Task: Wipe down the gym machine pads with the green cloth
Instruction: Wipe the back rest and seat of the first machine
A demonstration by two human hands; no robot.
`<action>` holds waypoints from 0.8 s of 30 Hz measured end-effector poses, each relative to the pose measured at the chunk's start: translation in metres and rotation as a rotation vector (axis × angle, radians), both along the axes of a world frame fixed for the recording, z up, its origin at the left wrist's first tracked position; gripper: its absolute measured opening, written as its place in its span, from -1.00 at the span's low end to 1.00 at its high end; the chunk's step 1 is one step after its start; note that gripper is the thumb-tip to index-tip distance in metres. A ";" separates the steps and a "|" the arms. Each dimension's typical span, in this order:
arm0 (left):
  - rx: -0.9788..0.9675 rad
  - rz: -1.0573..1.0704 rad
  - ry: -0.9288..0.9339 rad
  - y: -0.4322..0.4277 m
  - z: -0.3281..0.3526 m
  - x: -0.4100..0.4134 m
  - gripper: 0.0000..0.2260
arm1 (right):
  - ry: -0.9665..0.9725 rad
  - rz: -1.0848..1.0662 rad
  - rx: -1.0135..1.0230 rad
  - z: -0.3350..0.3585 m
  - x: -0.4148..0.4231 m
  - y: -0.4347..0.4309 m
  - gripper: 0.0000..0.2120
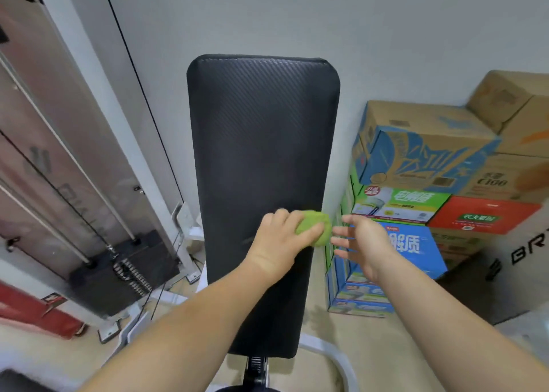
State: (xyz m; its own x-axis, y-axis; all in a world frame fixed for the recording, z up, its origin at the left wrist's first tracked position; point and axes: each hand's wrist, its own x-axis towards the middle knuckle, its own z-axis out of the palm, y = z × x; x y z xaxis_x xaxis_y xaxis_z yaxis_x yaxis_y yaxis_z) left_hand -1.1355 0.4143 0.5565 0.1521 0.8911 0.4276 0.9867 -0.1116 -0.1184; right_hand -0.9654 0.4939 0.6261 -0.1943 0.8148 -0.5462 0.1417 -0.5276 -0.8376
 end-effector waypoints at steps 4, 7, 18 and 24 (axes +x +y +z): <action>-0.477 0.026 0.164 -0.054 -0.029 0.004 -0.35 | -0.085 0.078 0.010 0.001 0.006 -0.018 -0.73; -0.200 0.153 -0.193 -0.047 0.005 -0.002 -0.40 | -0.047 0.139 0.063 0.012 0.009 -0.026 -0.75; -0.437 0.043 -1.738 -0.039 0.170 0.037 -0.71 | 0.424 0.255 0.199 0.069 -0.001 -0.040 -0.58; -0.223 0.148 -0.758 0.011 0.245 0.009 -0.49 | 0.343 -0.072 0.364 0.110 0.009 0.014 -0.82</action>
State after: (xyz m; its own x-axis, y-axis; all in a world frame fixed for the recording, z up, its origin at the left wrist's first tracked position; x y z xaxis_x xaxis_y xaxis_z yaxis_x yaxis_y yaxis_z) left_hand -1.1262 0.4254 0.8011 -0.2345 0.9559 0.1769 0.7963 0.0845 0.5990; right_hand -0.9569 0.5077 0.7356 -0.2493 0.9584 -0.1388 -0.2001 -0.1912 -0.9609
